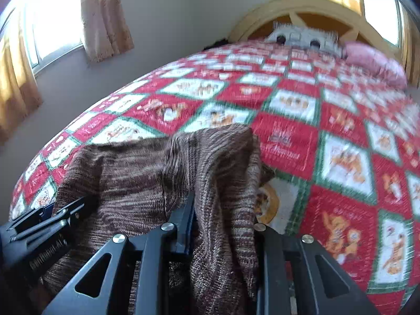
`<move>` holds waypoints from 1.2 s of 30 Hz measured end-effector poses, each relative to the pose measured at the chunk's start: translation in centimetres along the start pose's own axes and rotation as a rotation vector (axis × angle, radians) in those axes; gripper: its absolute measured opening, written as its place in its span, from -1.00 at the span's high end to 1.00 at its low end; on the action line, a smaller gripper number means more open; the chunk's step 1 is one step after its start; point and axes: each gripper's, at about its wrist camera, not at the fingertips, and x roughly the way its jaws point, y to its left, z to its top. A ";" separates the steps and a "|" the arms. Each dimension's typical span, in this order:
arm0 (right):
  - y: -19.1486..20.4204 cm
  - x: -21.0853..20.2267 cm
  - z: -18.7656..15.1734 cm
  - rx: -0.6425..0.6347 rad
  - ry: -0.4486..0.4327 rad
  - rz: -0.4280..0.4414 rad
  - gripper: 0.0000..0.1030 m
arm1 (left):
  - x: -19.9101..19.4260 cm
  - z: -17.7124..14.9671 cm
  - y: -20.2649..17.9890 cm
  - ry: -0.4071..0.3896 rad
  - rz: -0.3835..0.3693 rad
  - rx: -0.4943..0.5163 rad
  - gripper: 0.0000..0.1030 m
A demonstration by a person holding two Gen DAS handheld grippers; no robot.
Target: Fold small clothes
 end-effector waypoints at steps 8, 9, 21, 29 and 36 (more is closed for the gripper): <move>-2.4 -0.9 -0.4 0.150 -0.003 0.069 0.29 | -0.4 -0.4 -0.8 -0.016 0.046 0.033 -0.17; -2.1 -1.9 -0.5 0.152 -0.031 0.035 0.29 | -0.2 -0.2 -0.5 -0.014 0.047 0.031 -0.22; 2.5 -11.6 -5.3 -0.075 -0.152 -0.081 0.60 | -4.0 -1.3 -2.3 -0.042 0.097 0.186 -0.26; 1.1 -8.4 -8.0 -0.015 -0.007 -0.079 0.60 | -5.8 -3.5 -2.7 -0.028 0.082 0.199 -0.26; 1.2 -8.4 -8.3 -0.017 -0.005 -0.085 0.59 | -5.7 -6.6 -3.4 -0.063 0.115 0.206 -0.26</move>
